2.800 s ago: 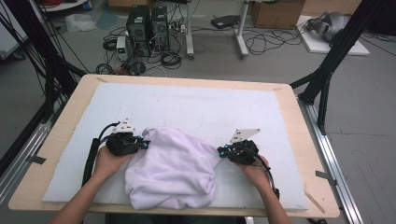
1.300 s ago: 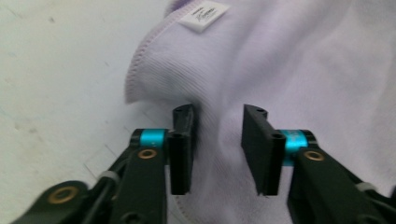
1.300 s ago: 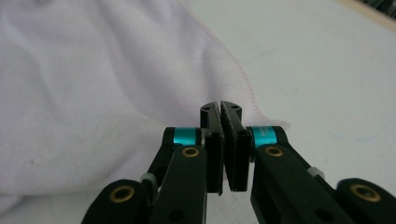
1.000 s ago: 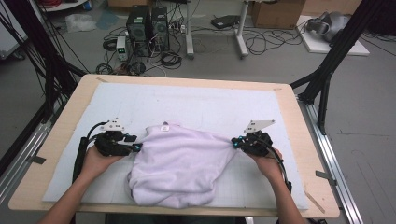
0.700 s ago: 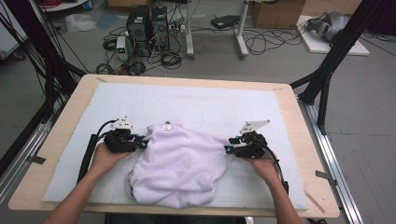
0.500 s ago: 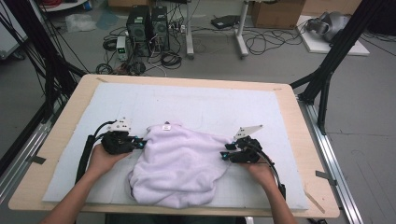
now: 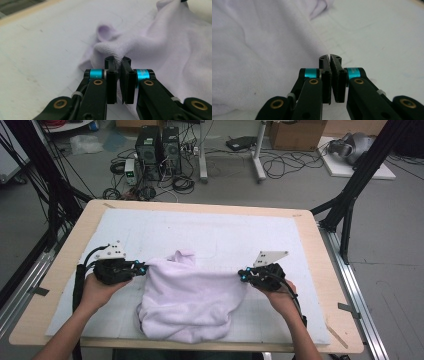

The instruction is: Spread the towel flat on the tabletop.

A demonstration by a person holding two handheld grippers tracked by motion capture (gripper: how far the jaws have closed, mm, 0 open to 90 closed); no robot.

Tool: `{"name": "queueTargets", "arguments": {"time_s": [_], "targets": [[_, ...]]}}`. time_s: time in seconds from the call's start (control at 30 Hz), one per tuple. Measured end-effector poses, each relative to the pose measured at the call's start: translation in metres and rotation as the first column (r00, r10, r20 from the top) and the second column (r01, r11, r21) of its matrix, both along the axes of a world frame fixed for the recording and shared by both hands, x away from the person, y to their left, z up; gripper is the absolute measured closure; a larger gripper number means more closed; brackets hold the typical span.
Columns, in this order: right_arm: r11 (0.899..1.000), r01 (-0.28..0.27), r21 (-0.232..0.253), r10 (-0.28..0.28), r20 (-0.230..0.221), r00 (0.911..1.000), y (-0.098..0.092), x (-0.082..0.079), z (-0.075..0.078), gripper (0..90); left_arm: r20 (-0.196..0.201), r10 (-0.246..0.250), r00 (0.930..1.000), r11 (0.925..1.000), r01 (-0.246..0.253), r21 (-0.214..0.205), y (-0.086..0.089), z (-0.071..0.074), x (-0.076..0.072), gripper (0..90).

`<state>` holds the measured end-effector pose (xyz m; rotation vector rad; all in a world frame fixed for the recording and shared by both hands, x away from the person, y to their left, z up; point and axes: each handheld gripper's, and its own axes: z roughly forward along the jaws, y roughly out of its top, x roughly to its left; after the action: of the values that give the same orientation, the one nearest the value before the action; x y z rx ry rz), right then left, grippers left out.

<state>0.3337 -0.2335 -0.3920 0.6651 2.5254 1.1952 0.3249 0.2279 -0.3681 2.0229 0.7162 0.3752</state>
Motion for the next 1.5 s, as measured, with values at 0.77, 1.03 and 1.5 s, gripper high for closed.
{"name": "queueTargets", "arguments": {"time_s": [0.77,1.03,1.5], "targets": [[0.990,0.114,0.088,-0.108,-0.076,0.9912,0.003,0.063,-0.002,56.2,-0.041,0.114,0.9927,0.9934,-0.113,0.022,-0.016,-0.009,0.063,53.9],[0.995,0.012,0.095,-0.002,-0.107,0.9943,0.008,0.013,-0.007,49.6,-0.044,-0.002,0.9990,1.0000,0.002,0.005,-0.015,-0.015,0.014,49.6],[0.987,-0.094,0.133,0.109,-0.112,0.9877,0.015,-0.052,-0.035,47.6,-0.033,-0.155,0.9874,0.9875,0.155,0.024,-0.025,-0.035,-0.056,45.1]]}}
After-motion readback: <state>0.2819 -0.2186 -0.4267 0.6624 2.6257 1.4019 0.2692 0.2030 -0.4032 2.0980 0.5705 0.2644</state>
